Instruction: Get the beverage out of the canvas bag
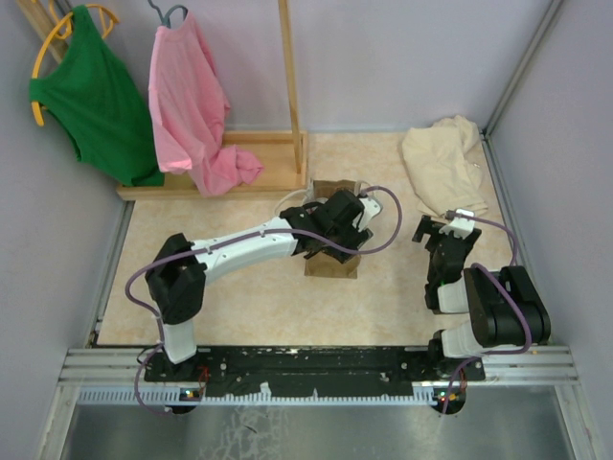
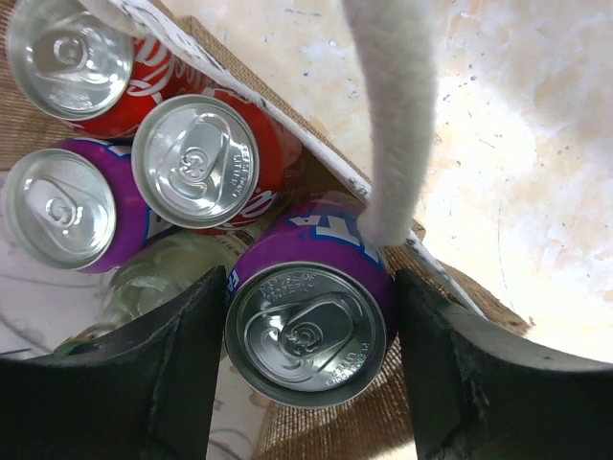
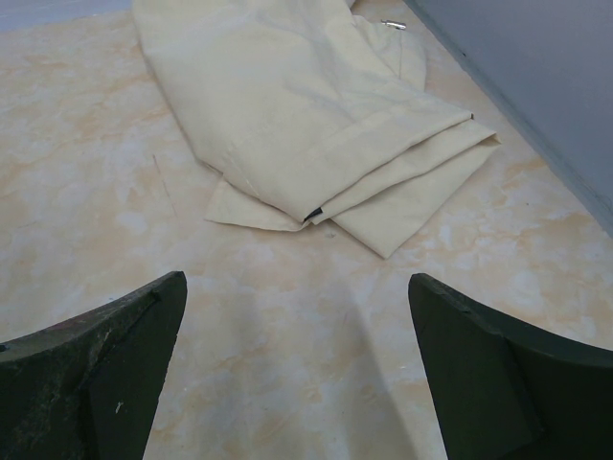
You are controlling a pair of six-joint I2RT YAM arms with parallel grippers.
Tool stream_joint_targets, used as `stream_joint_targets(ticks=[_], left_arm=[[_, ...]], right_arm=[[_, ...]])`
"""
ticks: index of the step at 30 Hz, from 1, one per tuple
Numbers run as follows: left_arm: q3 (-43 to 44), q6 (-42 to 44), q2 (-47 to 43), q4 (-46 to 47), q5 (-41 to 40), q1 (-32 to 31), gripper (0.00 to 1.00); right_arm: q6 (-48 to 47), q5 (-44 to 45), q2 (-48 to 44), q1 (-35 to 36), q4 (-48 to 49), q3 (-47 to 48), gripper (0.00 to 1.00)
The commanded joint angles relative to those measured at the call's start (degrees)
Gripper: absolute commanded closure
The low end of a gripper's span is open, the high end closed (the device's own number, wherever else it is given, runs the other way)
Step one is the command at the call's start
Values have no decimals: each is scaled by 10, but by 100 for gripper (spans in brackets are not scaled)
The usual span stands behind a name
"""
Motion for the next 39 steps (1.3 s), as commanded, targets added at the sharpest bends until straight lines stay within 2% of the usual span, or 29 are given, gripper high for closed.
stream_joint_targets(ticks=[1,12,26,39], left_arm=[[43,27,-49,2,-19,-5,100],[174,70,-9,-74,-17,-5,100],[231,98,-12,-103,-66,-4,100],[352,119,-13,-146,-95,20,100]], right_arm=[[1,7,0,3,25,14,1],[1,6,0,3,25,14,1],[1,6,0,3,25,14,1],[1,7,0,3,25,14,1]])
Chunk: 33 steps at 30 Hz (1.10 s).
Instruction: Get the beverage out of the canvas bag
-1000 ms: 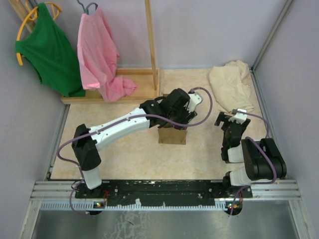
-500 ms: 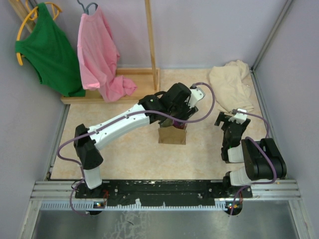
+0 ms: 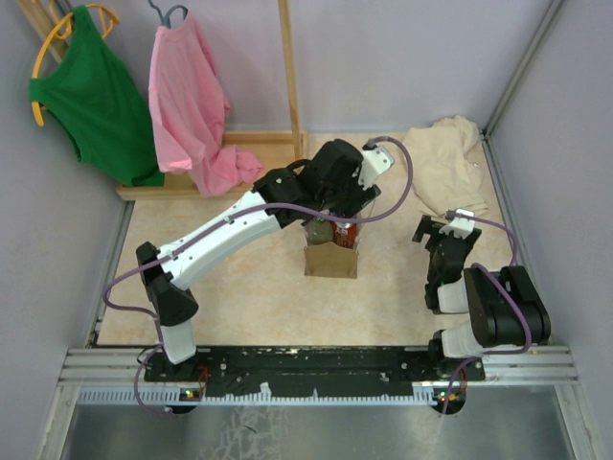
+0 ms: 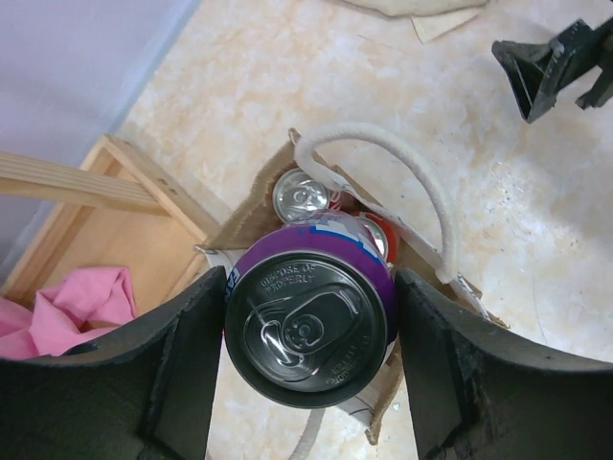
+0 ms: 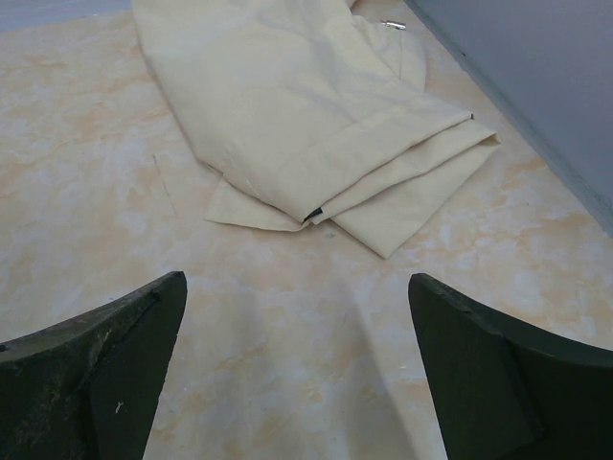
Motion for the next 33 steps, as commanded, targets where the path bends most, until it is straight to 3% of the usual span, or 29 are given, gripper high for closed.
stream_joint_targets(ticks=[1,11,17,33], left_arm=[[51,13,-19,18,-34,21,100],[-20,-29,-99,66,-22,192,100],[-58,-46,-102,81,7,261,100],[-309,-123,-79,206,65,297,100]], right_arm=[[1,6,0,3,25,14,1],[1,7,0,3,24,14,1],[1,7,0,3,24,14,1],[1,6,0,3,24,14,1]])
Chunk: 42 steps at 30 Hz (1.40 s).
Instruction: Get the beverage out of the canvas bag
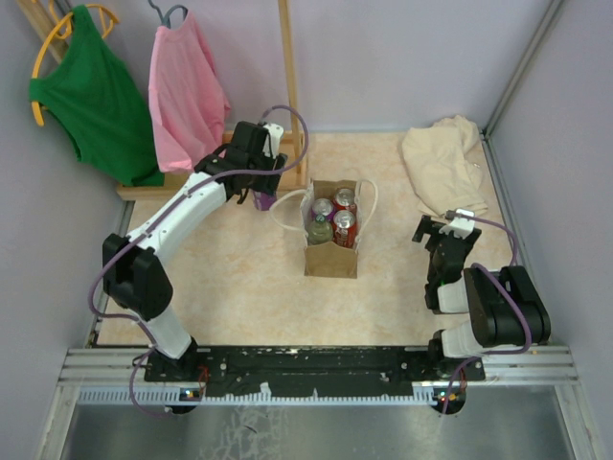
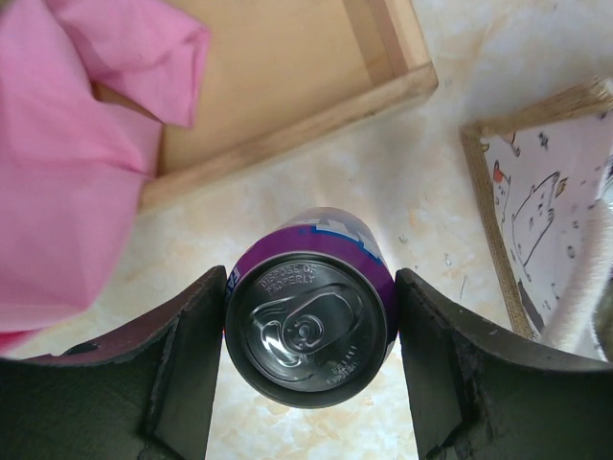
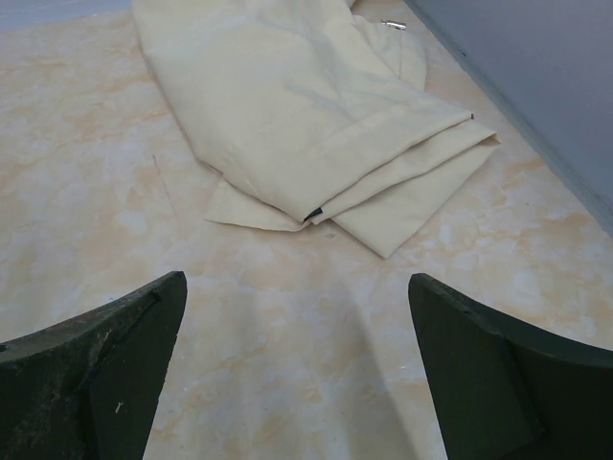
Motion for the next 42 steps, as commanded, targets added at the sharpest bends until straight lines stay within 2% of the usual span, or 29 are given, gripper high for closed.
stream_joint_targets(ticks=[1,7,19,20,21,22,23,24,27,29,30,31,33,42], left_arm=[[-41,-31,-6,103,13,5,100],[-109,-54,3,179,23,7,100],[-158,-73,32,226,-8,6,99],[-157,-74,34,221,-9,7,94],[-156,-75,35,215,-10,7,85],[-156,-77,35,210,-9,7,76],[-157,-80,33,206,-8,7,61],[-158,-82,31,202,-7,7,53],[-158,-85,23,190,-9,6,46],[-152,-87,17,176,-15,6,37],[-148,-86,12,172,-18,5,23],[-144,-85,6,168,-20,6,5],[-135,-81,-3,165,-24,6,0],[-76,-53,-53,142,-4,2,0]], right_arm=[[1,6,0,3,24,14,1],[1,6,0,3,24,14,1],[1,6,0,3,24,14,1],[1,6,0,3,24,14,1],[1,7,0,4,24,14,1],[1,6,0,3,24,14,1],[1,7,0,3,24,14,1],[0,7,0,3,25,14,1],[0,6,0,3,24,14,1],[1,6,0,3,24,14,1],[0,7,0,3,24,14,1],[1,7,0,3,24,14,1],[1,7,0,3,24,14,1],[1,6,0,3,24,14,1]])
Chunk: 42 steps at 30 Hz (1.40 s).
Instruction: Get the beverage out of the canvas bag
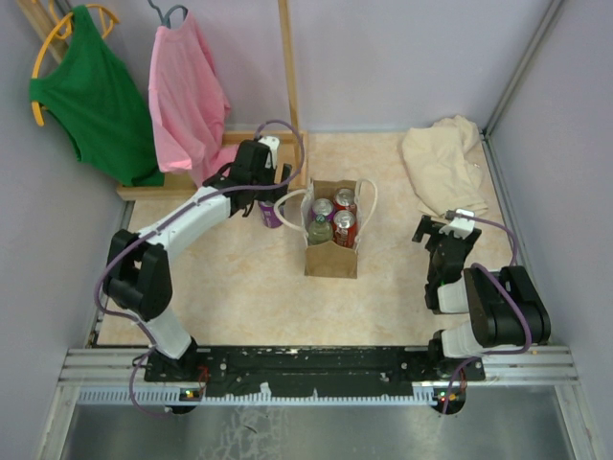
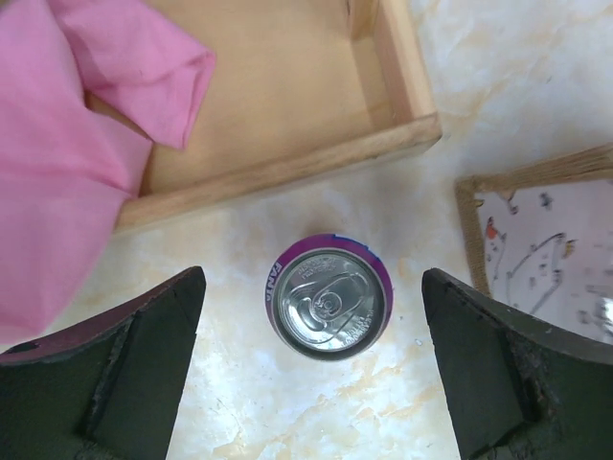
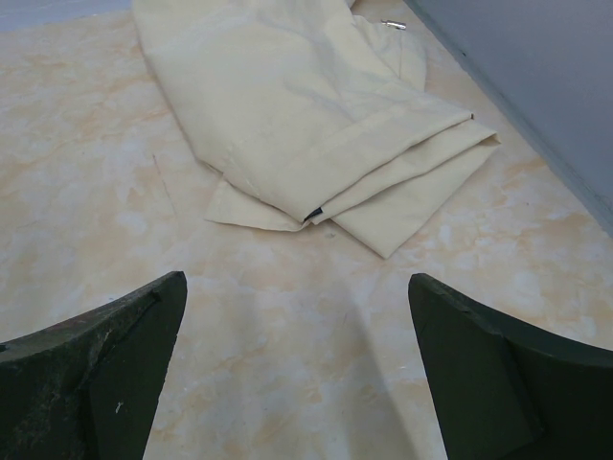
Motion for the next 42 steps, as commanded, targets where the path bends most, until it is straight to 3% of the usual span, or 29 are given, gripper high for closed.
stream_joint_targets(ticks=[1,6,10,13,23,29,33,37,42], left_arm=[[52,23,-64,-7,18,-2,0],[82,77,-132,9,49,-29,5],[97,142,-173,14,78,-86,8],[93,155,-187,22,140,-109,11],[-51,134,-199,96,237,-138,17],[-141,102,-215,193,273,-147,15],[-149,98,-194,202,262,-155,12],[-159,103,-178,211,248,-162,0],[-178,105,-163,241,232,-165,0]], right_arm=[[1,7,0,3,24,14,1],[1,6,0,3,24,14,1],[1,7,0,3,24,14,1],[1,6,0,3,24,14,1],[1,6,0,3,24,14,1],[1,7,0,3,24,14,1],[1,7,0,3,24,14,1],[1,6,0,3,24,14,1],[1,7,1,3,25,14,1]])
